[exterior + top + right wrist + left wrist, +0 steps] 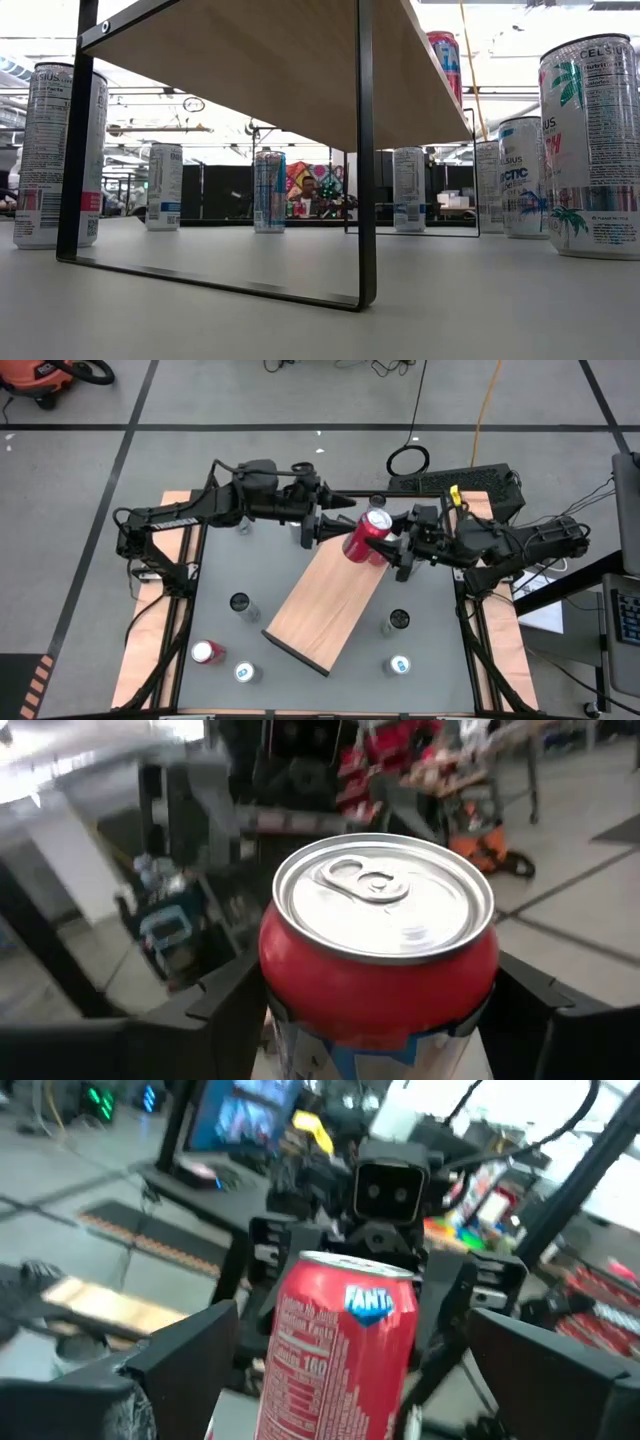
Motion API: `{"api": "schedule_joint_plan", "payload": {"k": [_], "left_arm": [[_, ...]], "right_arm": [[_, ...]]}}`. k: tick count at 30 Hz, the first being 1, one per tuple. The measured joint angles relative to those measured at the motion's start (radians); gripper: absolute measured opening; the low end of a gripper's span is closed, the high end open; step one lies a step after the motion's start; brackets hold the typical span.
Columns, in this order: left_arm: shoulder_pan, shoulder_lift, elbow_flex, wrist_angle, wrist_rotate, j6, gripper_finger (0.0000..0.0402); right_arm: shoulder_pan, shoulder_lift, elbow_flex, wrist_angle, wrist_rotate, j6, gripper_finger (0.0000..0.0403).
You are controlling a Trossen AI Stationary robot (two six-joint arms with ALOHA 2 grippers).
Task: Place canned beverage on shelf
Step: Put the red soda can on the shelf aligned with the other red soda can
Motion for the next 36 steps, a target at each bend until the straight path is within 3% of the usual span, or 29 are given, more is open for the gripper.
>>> {"api": "schedule_joint_plan", "payload": {"k": [8, 15, 23, 36], "left_arm": [[-0.009, 0.0, 0.0, -0.07, 0.072, 0.049, 0.0393], [-0.042, 0.015, -0.001, -0.091, 0.1, 0.065, 0.0393], [-0.076, 0.024, -0.002, -0.184, 0.037, 0.135, 0.0393], [-0.083, 0.032, -0.002, -0.19, -0.014, 0.141, 0.0393]], "right_arm": [[0.0, 0.041, 0.0, -0.074, -0.102, 0.04, 0.0251], [0.001, 0.092, 0.0, -0.07, -0.107, 0.047, 0.0251], [0.001, 0.105, 0.0, -0.042, -0.129, 0.039, 0.0251], [0.001, 0.105, 0.0, -0.041, -0.128, 0.028, 0.0251]]}}
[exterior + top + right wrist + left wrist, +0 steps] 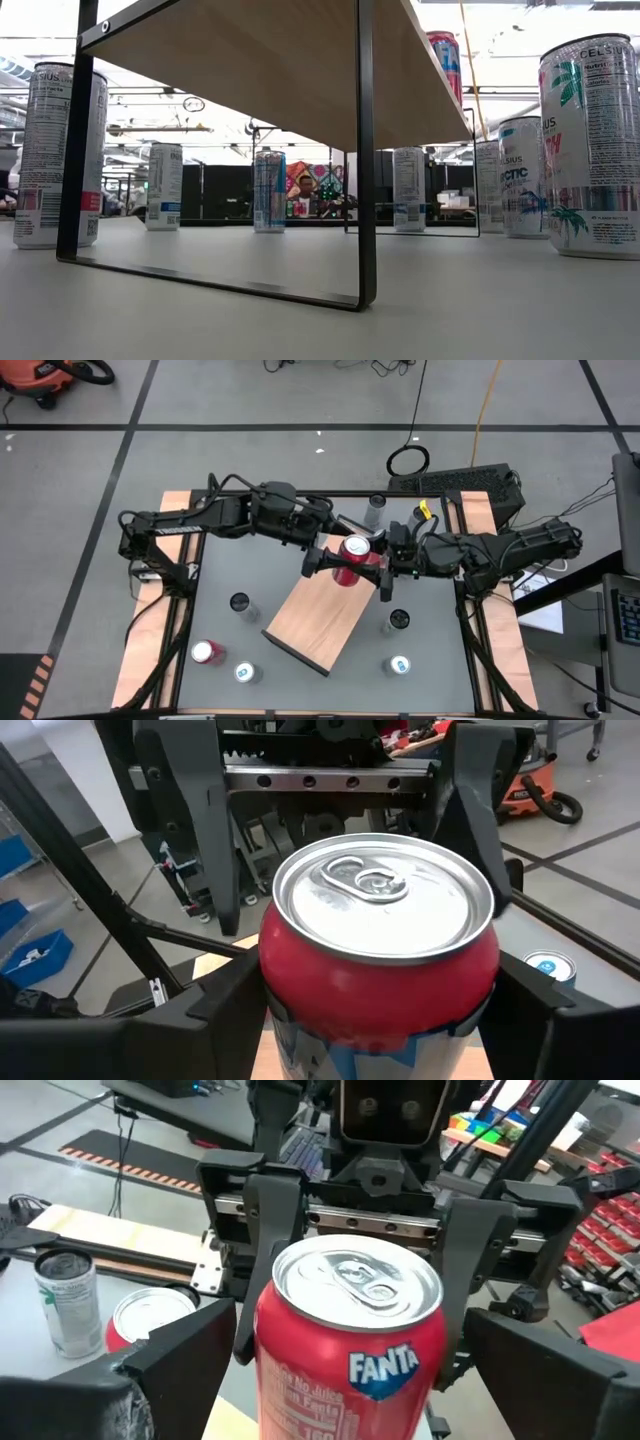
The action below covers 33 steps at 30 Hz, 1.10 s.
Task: Place canned beverage on shelf
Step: Put the red soda can on the shelf aligned with the other red soda can
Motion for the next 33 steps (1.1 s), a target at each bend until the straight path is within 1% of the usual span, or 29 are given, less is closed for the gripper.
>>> {"api": "schedule_joint_plan", "payload": {"k": [5, 11, 16, 25, 33], "left_arm": [[-0.005, 0.014, 0.001, 0.016, -0.028, -0.003, 0.0387], [-0.007, 0.023, 0.001, 0.06, -0.034, -0.003, 0.0346], [-0.011, 0.039, 0.001, 0.053, -0.026, -0.001, 0.0317], [-0.029, 0.053, 0.002, 0.052, -0.032, 0.012, 0.0311], [-0.029, 0.054, 0.002, 0.053, -0.031, 0.013, 0.0286]], "right_arm": [[0.0, 0.0, 0.0, 0.001, 0.0, -0.007, 0.0251], [0.0, 0.0, 0.0, 0.002, -0.001, -0.008, 0.0251], [-0.006, 0.0, 0.0, -0.007, -0.001, -0.007, 0.0251], [-0.011, -0.001, 0.0, -0.025, -0.006, -0.009, 0.0251], [-0.011, -0.001, 0.0, -0.027, -0.002, -0.008, 0.0253]]}}
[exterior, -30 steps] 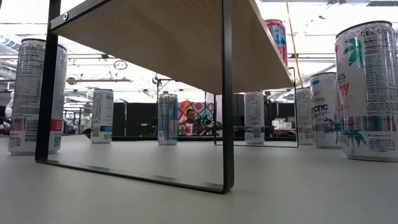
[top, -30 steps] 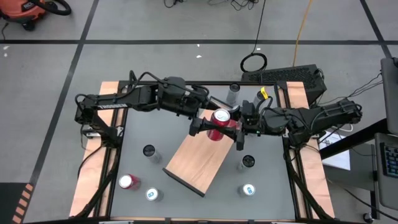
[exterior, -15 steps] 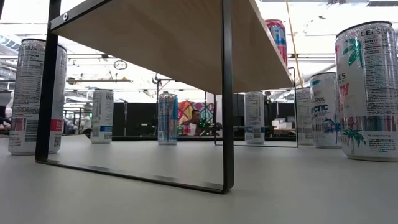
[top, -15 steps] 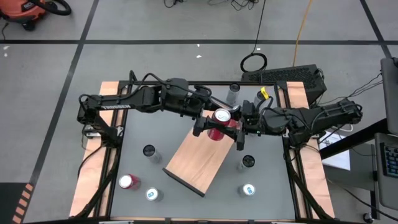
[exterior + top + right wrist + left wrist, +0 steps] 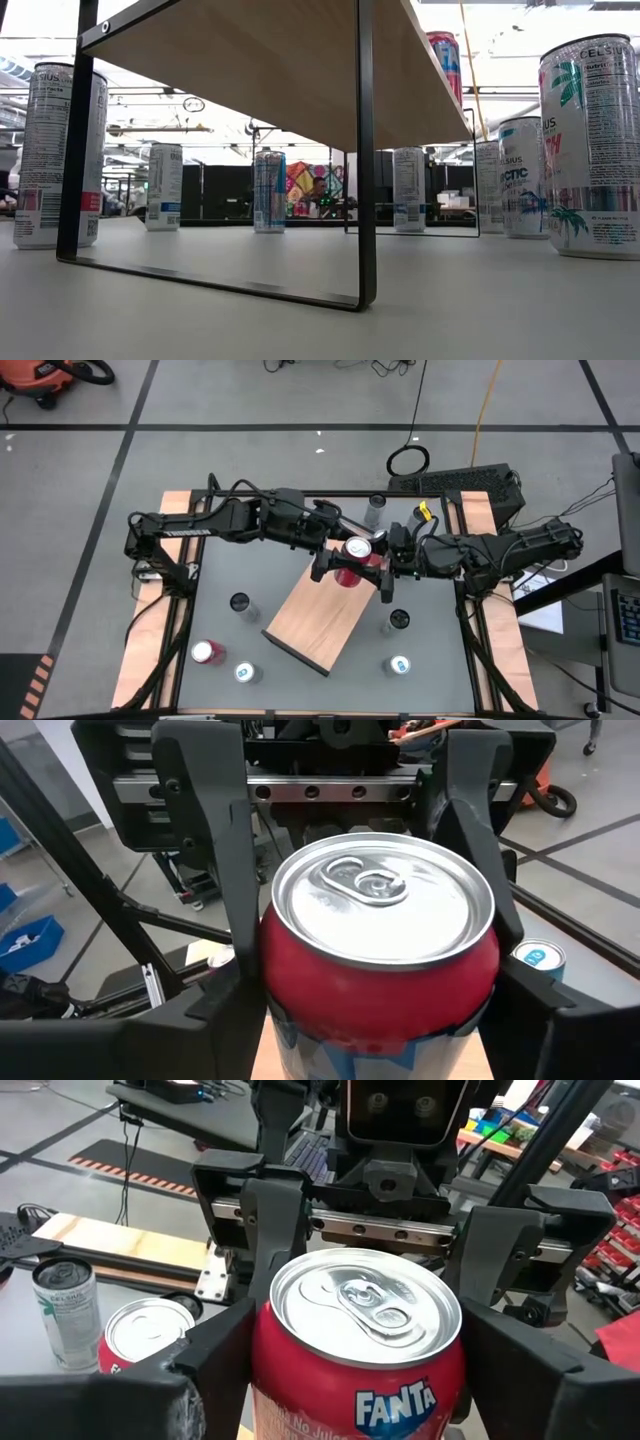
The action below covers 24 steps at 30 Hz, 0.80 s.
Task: Place canned beverage on shelf
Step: Put the red soda can on the shelf aligned with the other red soda can
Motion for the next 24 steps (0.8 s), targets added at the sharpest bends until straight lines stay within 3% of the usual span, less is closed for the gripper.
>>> {"api": "schedule_joint_plan", "payload": {"k": [13, 24], "left_arm": [[0.009, -0.004, -0.003, -0.01, 0.018, 0.01, 0.0282], [0.05, -0.03, -0.004, 0.0, 0.127, 0.014, 0.0281]], "right_arm": [[-0.003, -0.023, 0.001, -0.098, -0.07, 0.117, 0.032], [-0.002, -0.078, 0.003, -0.155, -0.074, 0.112, 0.0325]]}}
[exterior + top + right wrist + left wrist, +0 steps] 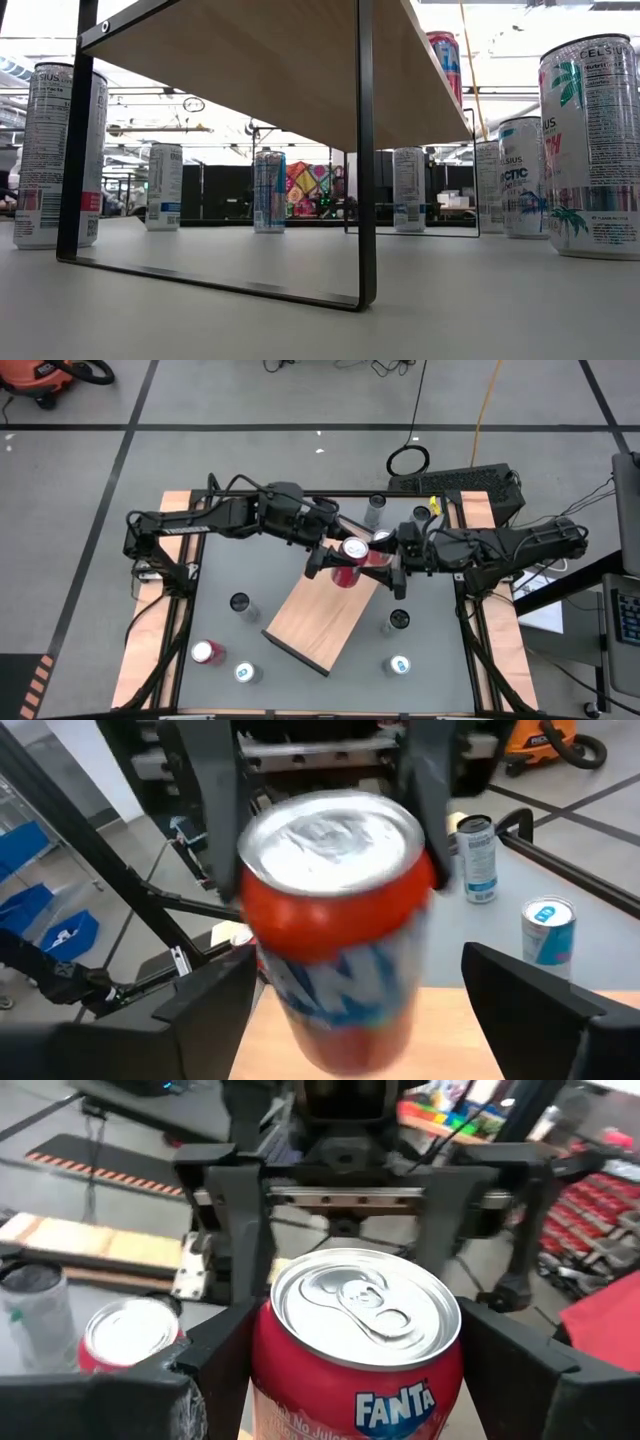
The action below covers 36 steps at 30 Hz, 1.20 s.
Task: Place canned beverage on shelf
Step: Put the red soda can on the shelf aligned with the other red soda can
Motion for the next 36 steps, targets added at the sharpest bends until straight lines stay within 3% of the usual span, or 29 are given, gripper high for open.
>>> {"api": "schedule_joint_plan", "payload": {"k": [9, 20, 36], "left_arm": [[0.054, -0.009, 0.0, 0.037, 0.133, 0.126, 0.0281], [0.163, 0.001, 0.002, 0.052, 0.141, 0.278, 0.0281], [0.233, 0.162, 0.003, 0.016, 0.189, 0.313, 0.0281]], "right_arm": [[0.0, -0.113, 0.0, -0.073, -0.003, -0.006, 0.0325], [0.0, -0.203, -0.001, -0.104, -0.002, -0.007, 0.0325], [0.001, -0.217, -0.002, -0.108, 0.016, -0.063, 0.0325]]}}
